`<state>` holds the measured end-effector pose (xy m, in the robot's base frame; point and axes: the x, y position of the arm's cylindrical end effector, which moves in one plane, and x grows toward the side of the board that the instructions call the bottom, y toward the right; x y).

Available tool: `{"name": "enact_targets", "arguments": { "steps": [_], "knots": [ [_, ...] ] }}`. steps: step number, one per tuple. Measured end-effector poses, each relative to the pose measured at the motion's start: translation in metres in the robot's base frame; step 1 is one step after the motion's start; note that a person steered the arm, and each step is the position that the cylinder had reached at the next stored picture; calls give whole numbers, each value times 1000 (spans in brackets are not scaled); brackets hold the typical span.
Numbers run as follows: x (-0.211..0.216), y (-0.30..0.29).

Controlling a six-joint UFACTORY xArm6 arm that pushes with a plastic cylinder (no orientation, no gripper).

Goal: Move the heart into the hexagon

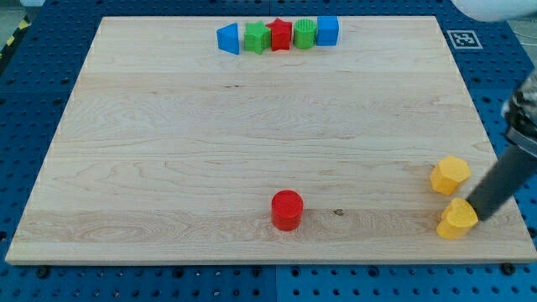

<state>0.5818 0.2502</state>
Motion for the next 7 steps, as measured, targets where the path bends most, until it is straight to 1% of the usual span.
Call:
{"name": "enact_targets", "arguments": {
  "steps": [1,2,4,7],
  "knots": [
    [6,10],
    [35,10],
    [31,-29],
    [19,-31]
  ]
}}
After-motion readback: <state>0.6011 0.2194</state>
